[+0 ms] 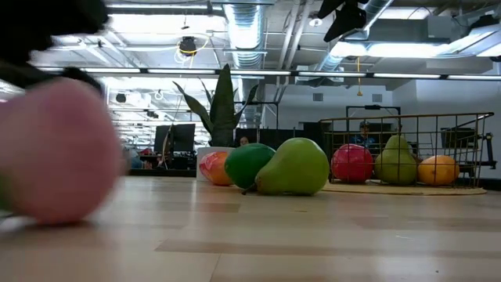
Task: Build produce basket
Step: Move the fruits to the center of the table, then put the pear into the wire basket
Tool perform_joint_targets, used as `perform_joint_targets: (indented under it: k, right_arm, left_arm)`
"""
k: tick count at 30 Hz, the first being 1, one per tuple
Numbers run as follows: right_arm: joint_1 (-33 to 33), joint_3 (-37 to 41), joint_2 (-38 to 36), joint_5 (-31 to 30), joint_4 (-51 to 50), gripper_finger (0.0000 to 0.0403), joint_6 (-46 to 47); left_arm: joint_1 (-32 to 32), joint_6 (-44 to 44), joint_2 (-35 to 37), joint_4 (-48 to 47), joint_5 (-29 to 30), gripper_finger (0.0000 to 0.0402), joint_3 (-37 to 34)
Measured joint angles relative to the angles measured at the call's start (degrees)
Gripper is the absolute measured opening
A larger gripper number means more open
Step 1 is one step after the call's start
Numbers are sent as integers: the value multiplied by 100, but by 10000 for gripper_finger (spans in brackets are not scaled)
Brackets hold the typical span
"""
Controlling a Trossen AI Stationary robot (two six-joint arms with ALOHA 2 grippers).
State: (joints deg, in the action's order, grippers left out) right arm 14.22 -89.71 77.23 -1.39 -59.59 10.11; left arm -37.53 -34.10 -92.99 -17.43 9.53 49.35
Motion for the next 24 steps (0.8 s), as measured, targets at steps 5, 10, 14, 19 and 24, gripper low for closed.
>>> perform_joint_targets:
  k: [5, 10, 14, 19, 24]
  right_arm:
    - [0, -2, 0, 0, -5, 386, 44]
    - [-1, 0, 0, 0, -4, 386, 59]
    - [-91, -2, 0, 0, -4, 386, 132]
    - [-269, 0, 0, 0, -1, 386, 209]
    - [-511, -2, 14, -2, 73, 386, 363]
  left_arm:
    - [931, 1611, 2, 613, -584, 327, -144]
    - [1763, 2649, 2, 1020, -864, 327, -181]
    - [2506, 2927, 1, 1490, -836, 327, -182]
    - [3113, 2934, -184, 1962, -914, 327, -95]
    - [3257, 2541, -265, 1414, -1442, 327, 383]
